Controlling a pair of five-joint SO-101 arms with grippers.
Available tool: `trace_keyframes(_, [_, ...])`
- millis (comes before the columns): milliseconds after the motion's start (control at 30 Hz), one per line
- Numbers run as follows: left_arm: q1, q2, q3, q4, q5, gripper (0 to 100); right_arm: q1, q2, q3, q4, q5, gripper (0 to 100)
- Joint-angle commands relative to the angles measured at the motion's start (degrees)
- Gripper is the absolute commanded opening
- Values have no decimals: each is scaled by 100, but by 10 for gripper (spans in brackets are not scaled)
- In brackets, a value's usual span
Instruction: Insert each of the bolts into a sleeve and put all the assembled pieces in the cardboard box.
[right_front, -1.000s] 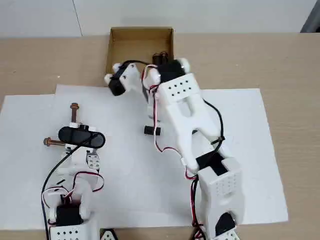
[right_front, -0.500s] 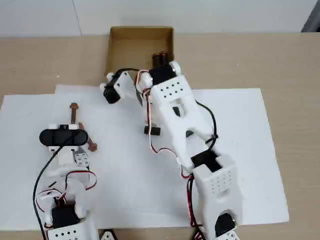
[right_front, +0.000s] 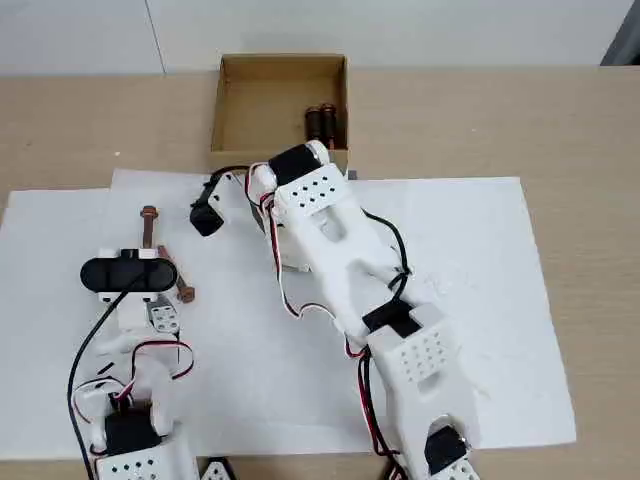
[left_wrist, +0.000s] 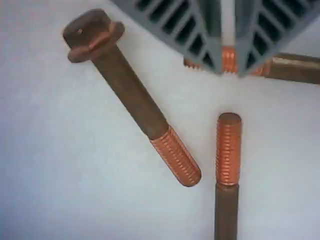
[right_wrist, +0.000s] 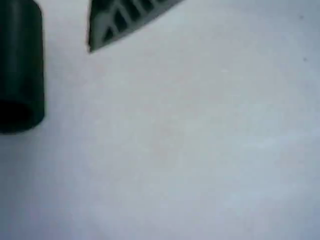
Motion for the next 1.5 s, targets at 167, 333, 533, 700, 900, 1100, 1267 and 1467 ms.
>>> trace_keyframes(167, [0,-53,-13,-158,62,6,-31,391,-26,-84,62,182])
trace_keyframes(333, [0,-53,-13,-158,62,6,-4,629,-26,-312,62,180])
trace_keyframes(533, [0,-53,-13,-149,62,6,4,901,-35,-453,44,106])
trace_keyframes(700, [9,-53,-13,-149,62,6,22,980,-53,-576,26,13])
trace_keyframes(900, [9,-53,-13,-149,62,6,110,664,-62,-602,0,8])
trace_keyframes(1100, [273,-44,-13,-132,62,6,321,-66,-62,-549,-800,4])
trace_keyframes(1267, [334,-44,-13,-132,53,6,620,-673,-62,-171,-1363,3])
trace_keyframes(1467, [352,-44,-13,-132,53,6,1068,-1376,-53,4,-2198,3])
